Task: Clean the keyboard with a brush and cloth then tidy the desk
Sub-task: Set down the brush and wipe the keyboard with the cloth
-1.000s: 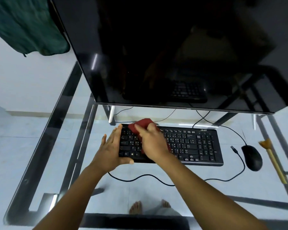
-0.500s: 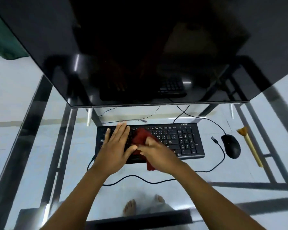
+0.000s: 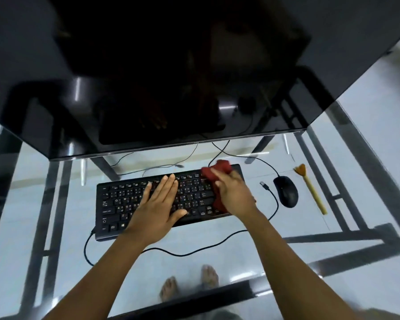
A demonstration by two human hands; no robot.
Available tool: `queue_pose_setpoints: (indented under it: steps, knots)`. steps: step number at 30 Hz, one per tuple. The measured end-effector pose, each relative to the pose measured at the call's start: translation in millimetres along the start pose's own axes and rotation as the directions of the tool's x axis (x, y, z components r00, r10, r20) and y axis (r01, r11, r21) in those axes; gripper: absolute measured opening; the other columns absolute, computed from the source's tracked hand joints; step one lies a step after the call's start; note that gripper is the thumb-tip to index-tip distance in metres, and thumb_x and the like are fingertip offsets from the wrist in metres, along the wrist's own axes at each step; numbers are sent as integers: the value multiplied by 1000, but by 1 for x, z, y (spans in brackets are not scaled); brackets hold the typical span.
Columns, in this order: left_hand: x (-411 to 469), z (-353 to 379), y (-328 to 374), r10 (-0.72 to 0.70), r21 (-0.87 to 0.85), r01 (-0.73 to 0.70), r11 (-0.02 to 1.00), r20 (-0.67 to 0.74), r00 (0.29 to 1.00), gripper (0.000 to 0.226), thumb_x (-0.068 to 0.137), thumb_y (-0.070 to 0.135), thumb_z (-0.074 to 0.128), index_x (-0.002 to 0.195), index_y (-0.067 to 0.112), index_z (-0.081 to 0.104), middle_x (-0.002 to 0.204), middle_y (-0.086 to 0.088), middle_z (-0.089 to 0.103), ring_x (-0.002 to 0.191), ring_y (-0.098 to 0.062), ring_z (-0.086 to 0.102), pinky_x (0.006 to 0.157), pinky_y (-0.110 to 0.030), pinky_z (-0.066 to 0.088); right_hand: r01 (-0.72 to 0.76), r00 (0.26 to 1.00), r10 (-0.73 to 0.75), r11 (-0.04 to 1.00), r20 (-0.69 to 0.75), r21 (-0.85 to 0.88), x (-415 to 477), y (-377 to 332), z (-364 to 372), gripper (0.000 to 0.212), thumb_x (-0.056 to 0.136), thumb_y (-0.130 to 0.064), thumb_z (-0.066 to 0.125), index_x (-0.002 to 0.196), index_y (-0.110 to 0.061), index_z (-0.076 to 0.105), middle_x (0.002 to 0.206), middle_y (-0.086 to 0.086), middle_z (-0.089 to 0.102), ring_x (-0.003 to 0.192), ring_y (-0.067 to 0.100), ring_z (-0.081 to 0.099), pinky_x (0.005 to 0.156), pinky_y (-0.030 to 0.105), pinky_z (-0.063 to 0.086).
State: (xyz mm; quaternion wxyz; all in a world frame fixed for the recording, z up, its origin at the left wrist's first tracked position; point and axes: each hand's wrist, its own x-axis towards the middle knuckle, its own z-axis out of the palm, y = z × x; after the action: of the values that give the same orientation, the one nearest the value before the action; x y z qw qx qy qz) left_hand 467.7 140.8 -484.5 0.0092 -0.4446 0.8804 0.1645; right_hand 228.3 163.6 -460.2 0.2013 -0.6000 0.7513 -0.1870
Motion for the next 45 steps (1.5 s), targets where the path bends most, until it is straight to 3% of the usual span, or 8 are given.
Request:
queue_pose_setpoints:
  steps: [3,8,14,19,25,30,40,45]
  knots:
    - [-2,4,-4,3,47,-3,999,-1,1000,92,82,78,-3,152,18,-9,160,5,-15,144,-7,-22,119,-42,-11,-168,982,165,985,-95,-28,-6,-7,5,43,99,-18,44,141,-27,46,124,19,49,88,39,64,87,45,53]
    - [-3,9,-3,14,50,-13,999,-34,999,87,90,74,6,154,15,2,162,1,-3,148,-11,-10,117,-43,-5,356,930,-338,927,144,-120,-38,-24,23,55,89,-11,54,140,-33,47,105,9,54,75,29,67,71,36,58]
    - [-3,7,-4,20,57,-18,998,-44,999,86,91,74,11,154,16,4,162,2,-2,148,-11,-8,117,-41,-6,-64,996,56,988,-66,-137,-16,3,-1,51,95,-10,47,142,-30,45,113,14,52,74,34,66,80,40,57]
    - [-2,8,-5,22,74,-21,997,-8,1000,84,92,71,19,154,14,8,162,1,0,149,-14,-1,116,-42,-3,429,892,-401,897,206,-109,-57,-21,24,62,79,-14,65,135,-35,51,94,4,52,62,20,61,59,25,52]
    - [-2,5,-4,17,42,-16,999,-38,999,89,87,78,8,154,19,2,161,5,-6,146,-8,-14,116,-36,-13,122,991,-127,988,-43,-98,-39,12,6,52,85,-8,62,131,-33,57,95,7,54,57,23,63,62,34,60]
    - [-1,7,-5,24,65,-23,998,-8,1000,83,92,69,22,154,16,6,161,3,-4,149,-14,-1,116,-40,-6,408,908,-386,903,166,-136,-66,-17,26,57,84,-12,55,135,-36,49,94,6,51,59,24,59,60,29,54]
    - [2,-3,8,-32,-87,29,996,-37,999,88,83,73,-14,152,21,-1,160,6,-11,145,-8,-21,117,-36,-15,185,948,-201,979,246,86,-51,-29,3,45,99,-47,39,143,-47,32,122,2,47,104,24,58,92,35,49]
    - [11,-11,28,-10,-129,2,992,-67,998,92,84,72,-10,153,19,15,162,0,-6,145,-10,-18,117,-37,-12,142,986,-142,990,-90,0,-11,-14,-16,50,93,-23,51,142,-33,44,113,8,50,103,27,51,92,44,47]
